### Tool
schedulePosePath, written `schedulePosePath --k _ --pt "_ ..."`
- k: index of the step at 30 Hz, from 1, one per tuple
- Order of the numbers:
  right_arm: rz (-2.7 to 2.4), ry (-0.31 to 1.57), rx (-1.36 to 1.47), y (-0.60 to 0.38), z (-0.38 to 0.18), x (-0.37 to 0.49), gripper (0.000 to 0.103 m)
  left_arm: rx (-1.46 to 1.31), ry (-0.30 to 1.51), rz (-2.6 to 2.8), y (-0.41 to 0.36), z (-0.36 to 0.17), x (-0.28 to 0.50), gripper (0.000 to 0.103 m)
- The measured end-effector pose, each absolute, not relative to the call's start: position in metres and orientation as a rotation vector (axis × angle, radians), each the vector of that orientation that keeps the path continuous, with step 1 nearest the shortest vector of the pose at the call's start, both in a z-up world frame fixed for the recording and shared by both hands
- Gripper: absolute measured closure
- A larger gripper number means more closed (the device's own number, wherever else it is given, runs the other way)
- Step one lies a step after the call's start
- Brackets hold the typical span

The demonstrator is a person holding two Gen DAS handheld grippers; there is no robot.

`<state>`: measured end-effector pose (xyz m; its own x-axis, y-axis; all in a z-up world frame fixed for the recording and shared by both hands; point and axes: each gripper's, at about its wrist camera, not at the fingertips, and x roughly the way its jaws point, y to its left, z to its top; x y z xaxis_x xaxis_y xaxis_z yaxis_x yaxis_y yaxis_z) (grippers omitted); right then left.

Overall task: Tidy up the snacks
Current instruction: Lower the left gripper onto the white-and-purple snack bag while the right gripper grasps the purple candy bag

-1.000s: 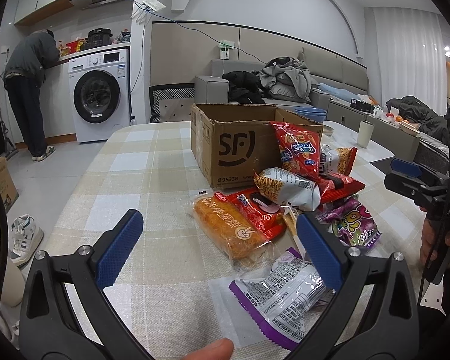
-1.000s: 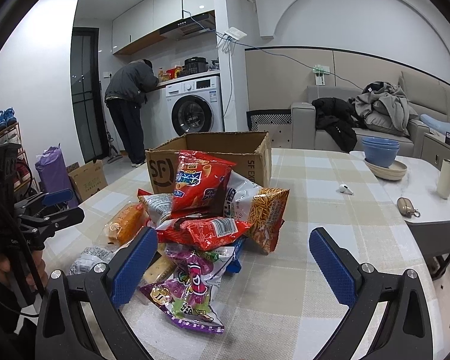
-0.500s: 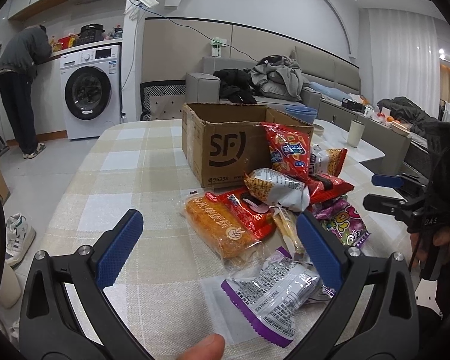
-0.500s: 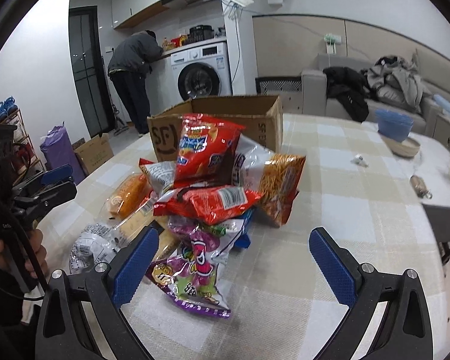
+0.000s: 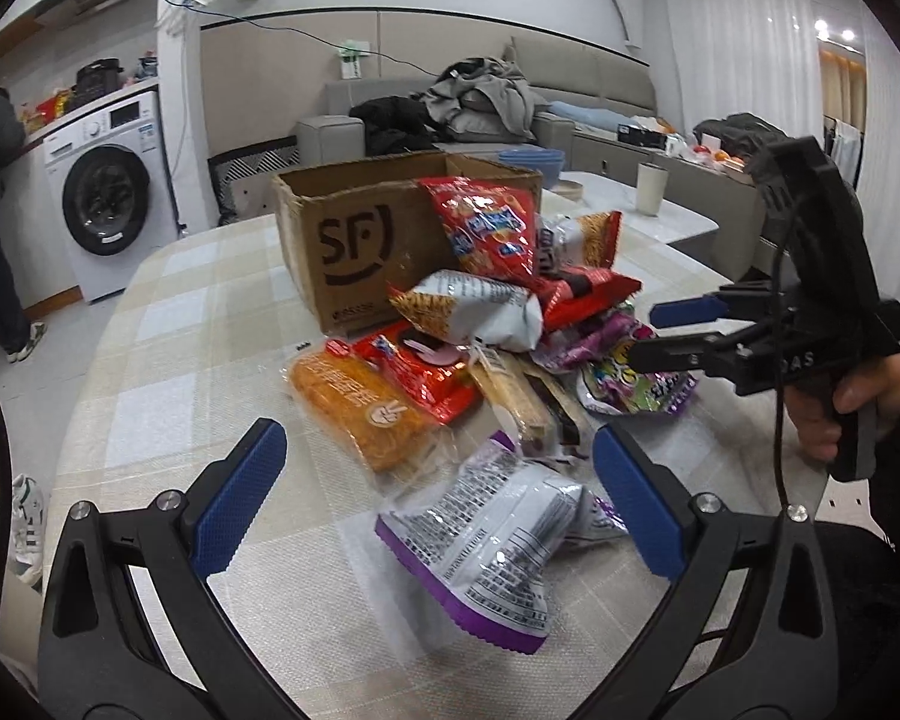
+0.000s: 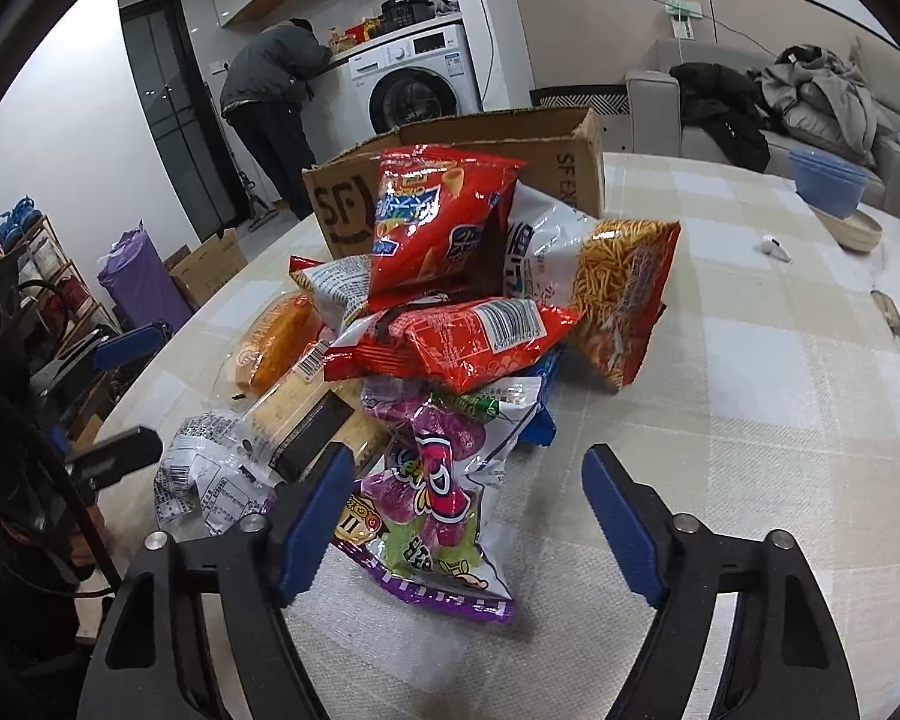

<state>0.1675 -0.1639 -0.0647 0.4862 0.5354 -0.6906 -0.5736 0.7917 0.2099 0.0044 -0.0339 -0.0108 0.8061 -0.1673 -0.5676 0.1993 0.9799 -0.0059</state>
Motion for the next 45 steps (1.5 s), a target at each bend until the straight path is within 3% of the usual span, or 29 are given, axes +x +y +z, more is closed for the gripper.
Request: schedulePosePath --k 11,18,23,24,29,31,33,38,45 --pt "0.703 0.896 -0.016 -0.155 -0.081 0.175 0.046 0.119 0.691 -0.259 -0.045 -0.028 0.011 0.001" --pt "0.676 0.903 0.023 -0.158 -0.084 0.180 0.073 0.103 0.732 -0.286 -0.042 -0.035 0.016 0.002" --pt "0.672 0.878 0.008 -0.161 -0.081 0.179 0.076 0.112 0.754 -0.303 -0.043 -0.037 0.016 0.010" --pt "0.678 0.873 0.005 -0.161 -0.080 0.177 0.084 0.110 0.761 -0.310 -0.043 -0.038 0.016 0.012" --pt "0.681 0.854 -0.012 -0.162 -0.076 0.170 0.084 0.096 0.764 -0.336 -0.040 -0.039 0.017 0.019" --pt "0.685 0.852 -0.014 -0.166 -0.076 0.167 0.084 0.105 0.768 -0.338 -0.041 -0.041 0.016 0.031" --pt "0.692 0.844 -0.018 -0.169 -0.074 0.164 0.084 0.108 0.766 -0.326 -0.039 -0.041 0.018 0.036" --pt "0.671 0.844 -0.017 -0.179 -0.071 0.164 0.084 0.085 0.765 -0.354 -0.032 -0.041 0.017 0.040" --pt "0.665 0.863 -0.018 -0.184 -0.075 0.168 0.084 0.113 0.778 -0.360 -0.036 -0.041 0.016 0.037"
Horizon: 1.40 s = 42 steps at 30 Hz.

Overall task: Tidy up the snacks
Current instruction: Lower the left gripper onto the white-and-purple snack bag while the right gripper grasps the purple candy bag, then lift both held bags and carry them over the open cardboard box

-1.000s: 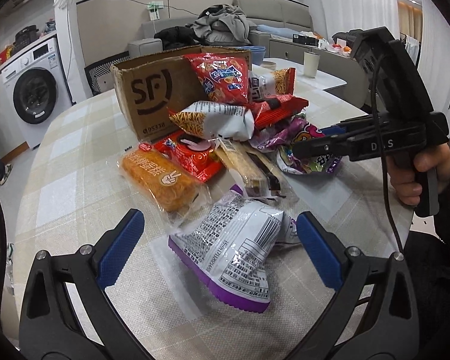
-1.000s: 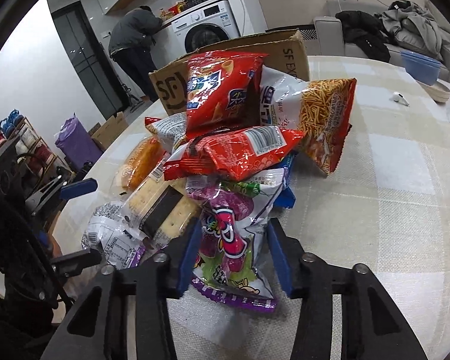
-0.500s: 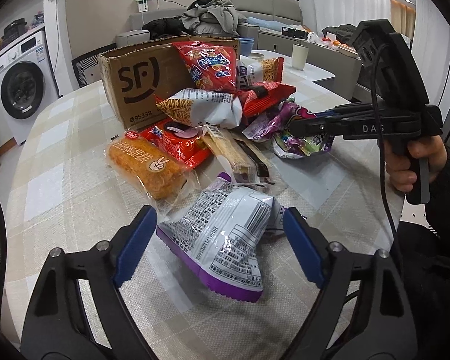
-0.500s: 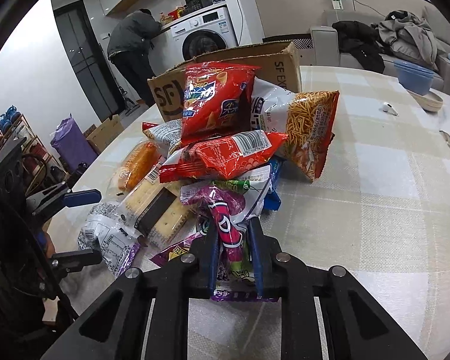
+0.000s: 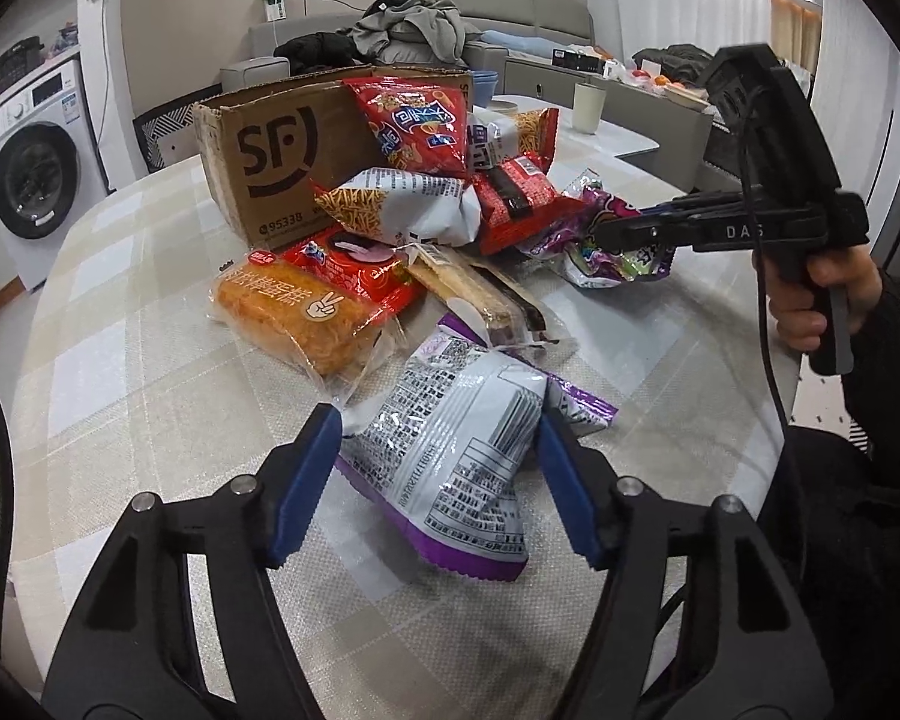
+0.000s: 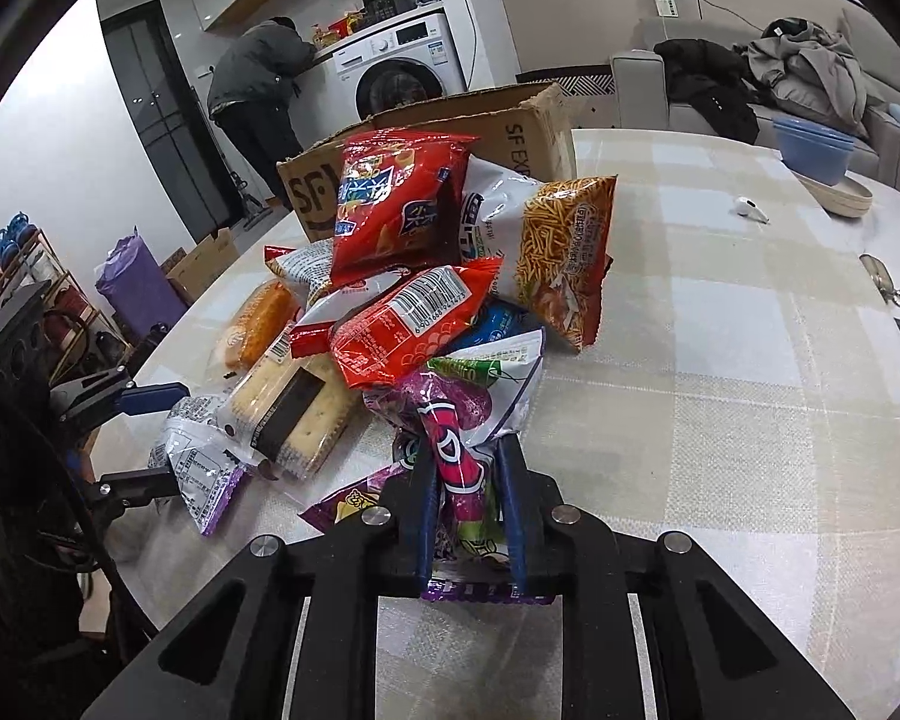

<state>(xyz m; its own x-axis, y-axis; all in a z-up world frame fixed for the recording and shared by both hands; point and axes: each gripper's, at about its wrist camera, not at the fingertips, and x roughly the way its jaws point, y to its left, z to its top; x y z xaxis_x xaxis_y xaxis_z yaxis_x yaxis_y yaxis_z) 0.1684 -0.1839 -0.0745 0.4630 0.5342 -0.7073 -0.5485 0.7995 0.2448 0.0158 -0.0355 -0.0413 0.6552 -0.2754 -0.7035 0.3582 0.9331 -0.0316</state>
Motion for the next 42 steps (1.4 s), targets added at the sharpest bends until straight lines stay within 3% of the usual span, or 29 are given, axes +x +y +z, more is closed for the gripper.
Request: schedulePosePath --k 7,17,18,22,27,42 --pt "0.662 0.880 -0.017 -0.185 -0.077 0.171 0.084 0.177 0.784 -0.350 -0.051 -0.043 0.020 0.025" --pt "0.662 0.902 0.008 -0.187 -0.081 0.176 0.080 0.158 0.814 -0.331 -0.052 -0.047 0.030 0.025" --pt "0.662 0.903 0.015 -0.187 -0.082 0.177 0.080 0.158 0.811 -0.324 -0.051 -0.047 0.031 0.026" --pt "0.663 0.883 0.006 -0.186 -0.081 0.174 0.082 0.133 0.811 -0.337 -0.050 -0.046 0.031 0.053" --pt "0.679 0.845 -0.004 -0.188 -0.074 0.168 0.085 0.136 0.777 -0.341 -0.052 -0.043 0.026 0.064" --pt "0.671 0.707 0.063 -0.213 -0.043 0.155 0.085 0.005 0.652 -0.324 -0.033 -0.009 0.010 0.065"
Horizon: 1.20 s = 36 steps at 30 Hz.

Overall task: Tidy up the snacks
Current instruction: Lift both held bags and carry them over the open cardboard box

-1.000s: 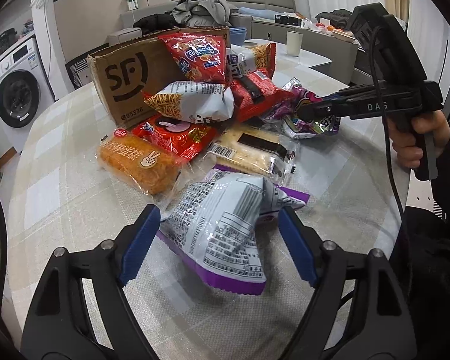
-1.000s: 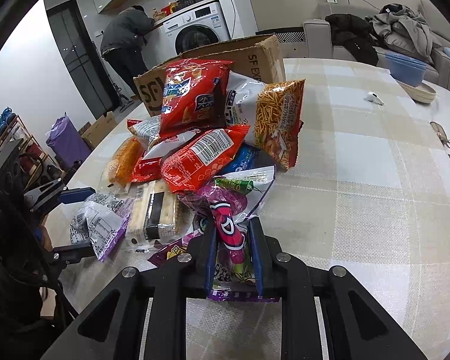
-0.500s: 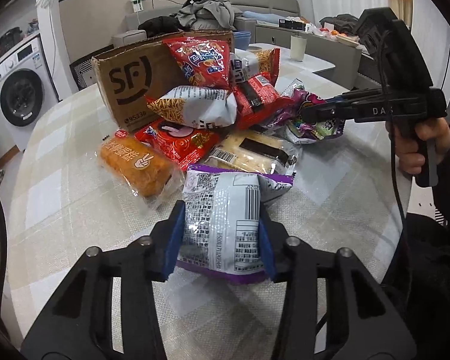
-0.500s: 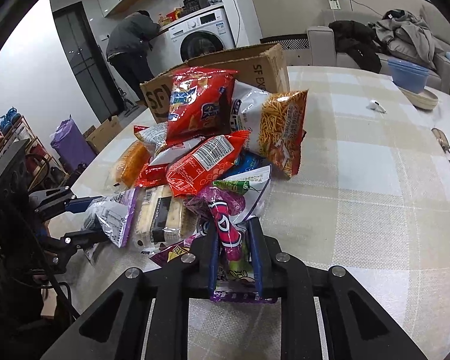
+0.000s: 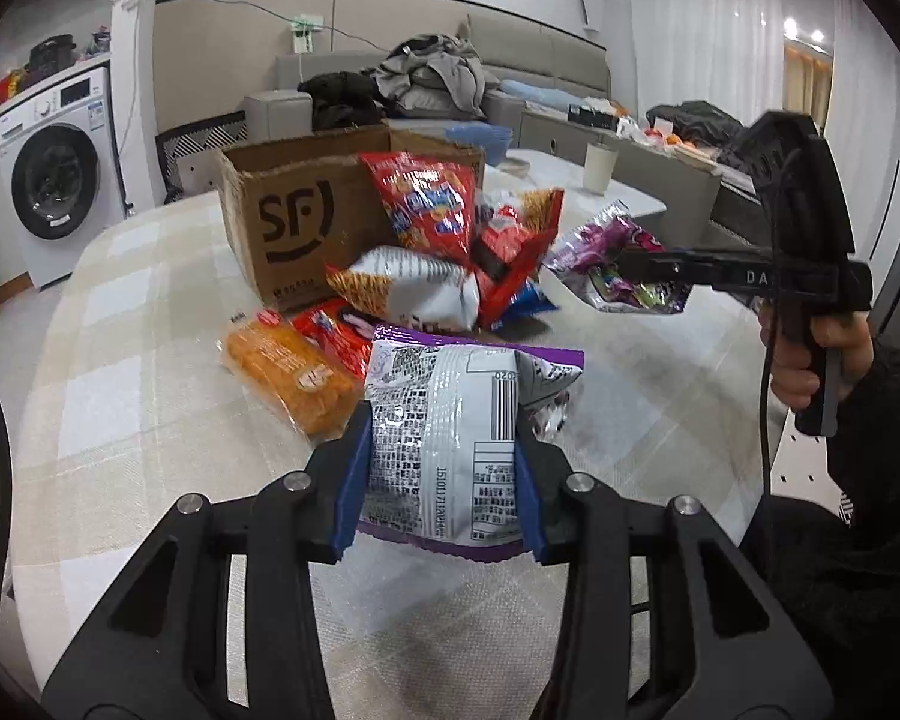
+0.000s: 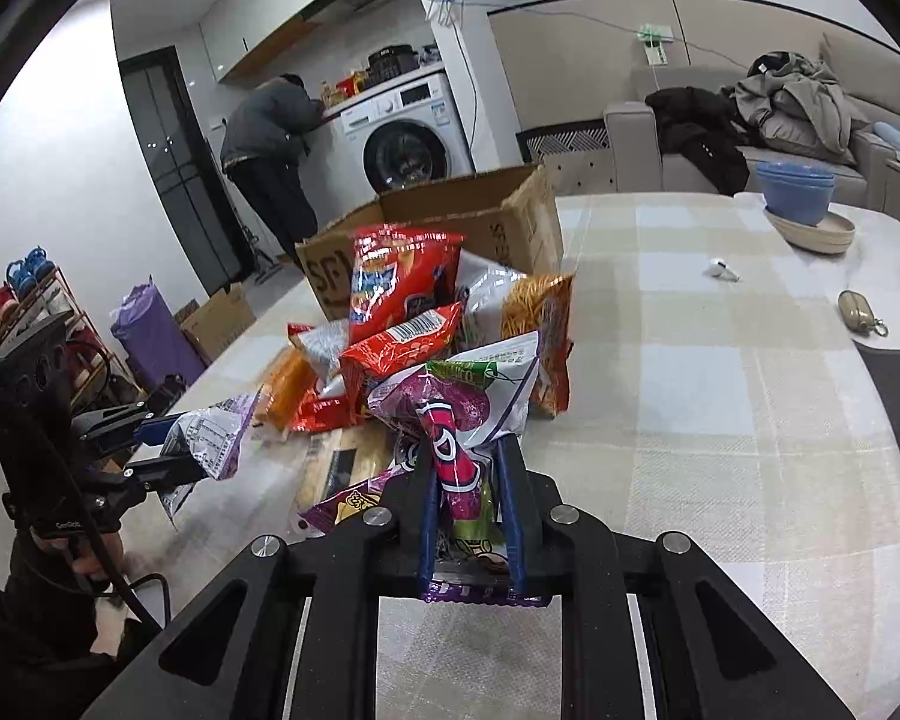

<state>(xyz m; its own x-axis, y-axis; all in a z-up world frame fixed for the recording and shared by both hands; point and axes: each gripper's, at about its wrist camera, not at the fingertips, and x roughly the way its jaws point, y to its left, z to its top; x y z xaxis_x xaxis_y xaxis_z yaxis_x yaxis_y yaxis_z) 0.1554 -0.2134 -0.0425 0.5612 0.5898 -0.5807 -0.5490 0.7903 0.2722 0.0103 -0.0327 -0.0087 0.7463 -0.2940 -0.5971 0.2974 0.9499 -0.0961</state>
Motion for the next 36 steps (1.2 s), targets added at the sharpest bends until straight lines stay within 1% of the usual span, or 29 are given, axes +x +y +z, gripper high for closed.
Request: schedulePosePath --k 8,21,36 --pt "0.661 0.597 0.119 -0.221 -0.020 0.146 0.085 -0.044 0.585 -0.236 -0.021 0.017 0.006 0.065" --pt "0.631 0.510 0.159 -0.218 0.004 0.150 0.085 -0.126 0.535 -0.094 -0.003 0.048 0.038 0.065" --pt "0.616 0.484 0.172 -0.200 0.022 0.189 0.085 -0.141 0.493 -0.036 0.000 0.072 0.091 0.065"
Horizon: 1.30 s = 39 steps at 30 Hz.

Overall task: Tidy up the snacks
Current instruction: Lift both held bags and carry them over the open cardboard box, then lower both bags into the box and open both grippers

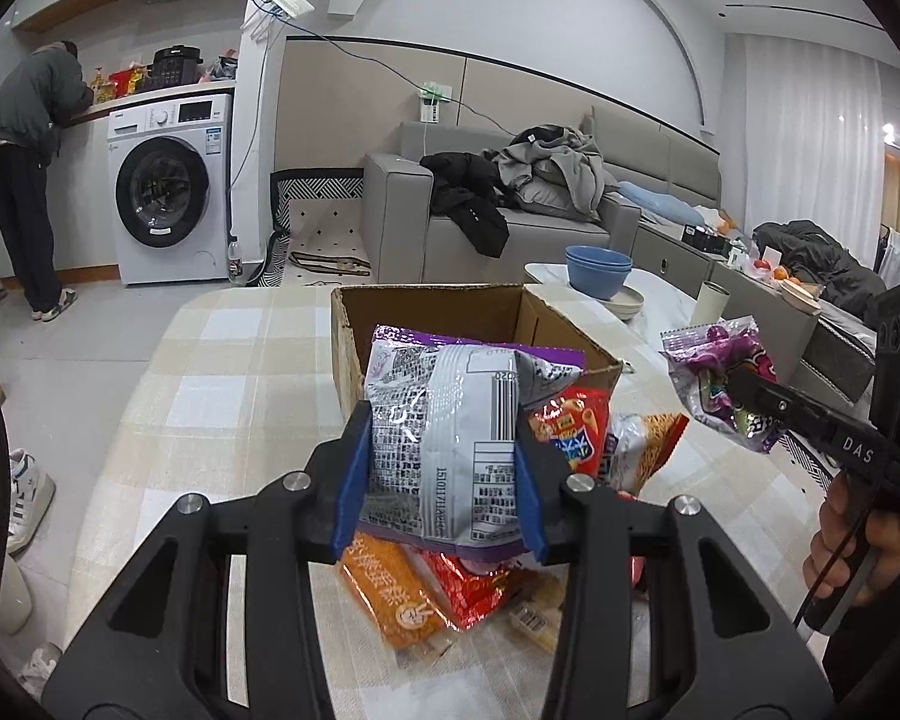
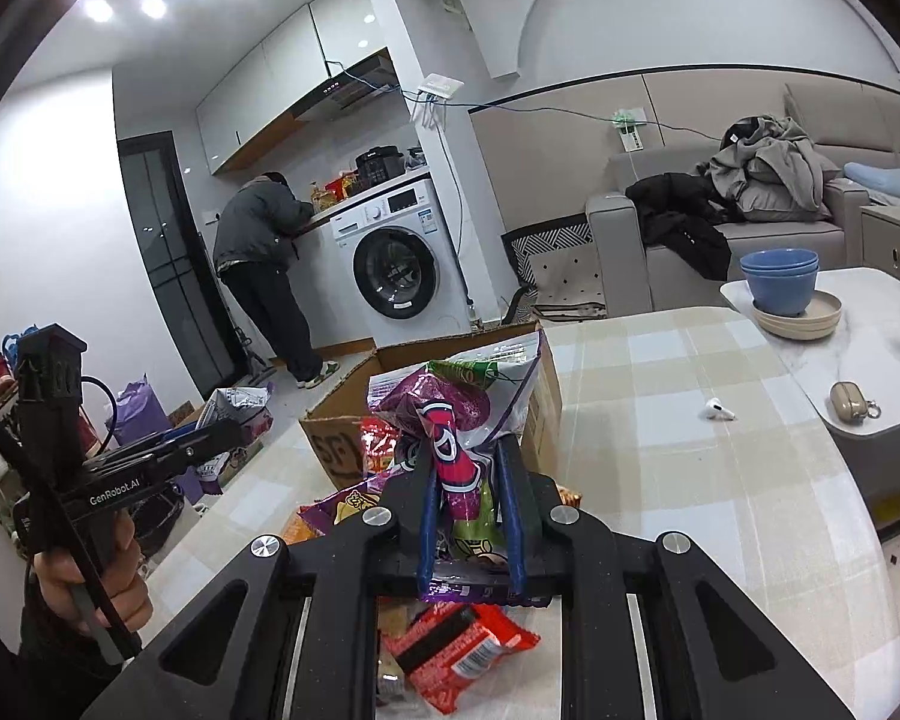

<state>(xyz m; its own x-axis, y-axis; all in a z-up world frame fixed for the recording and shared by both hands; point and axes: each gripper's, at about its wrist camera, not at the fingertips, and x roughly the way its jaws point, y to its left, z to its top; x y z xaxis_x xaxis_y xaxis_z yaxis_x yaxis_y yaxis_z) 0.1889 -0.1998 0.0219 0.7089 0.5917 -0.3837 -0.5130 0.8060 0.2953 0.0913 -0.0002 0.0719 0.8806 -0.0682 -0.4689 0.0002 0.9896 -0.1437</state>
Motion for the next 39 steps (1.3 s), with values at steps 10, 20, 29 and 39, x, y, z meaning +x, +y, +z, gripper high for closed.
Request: schedulePosePath --k 10,20,29,39 --pt "0.611 0.479 0.156 -0.184 0.026 0.214 0.085 -0.160 0.501 -0.029 0.004 0.080 0.129 0.065" --pt "0.614 0.496 0.149 -0.170 0.027 0.237 0.085 -0.164 0.517 -0.024 0.004 0.082 0.167 0.065" --pt "0.624 0.521 0.131 -0.158 0.023 0.256 0.085 -0.145 0.539 -0.015 0.001 0.078 0.201 0.064" --pt "0.619 0.548 0.114 -0.144 0.019 0.277 0.085 -0.127 0.568 -0.006 0.000 0.070 0.240 0.064"
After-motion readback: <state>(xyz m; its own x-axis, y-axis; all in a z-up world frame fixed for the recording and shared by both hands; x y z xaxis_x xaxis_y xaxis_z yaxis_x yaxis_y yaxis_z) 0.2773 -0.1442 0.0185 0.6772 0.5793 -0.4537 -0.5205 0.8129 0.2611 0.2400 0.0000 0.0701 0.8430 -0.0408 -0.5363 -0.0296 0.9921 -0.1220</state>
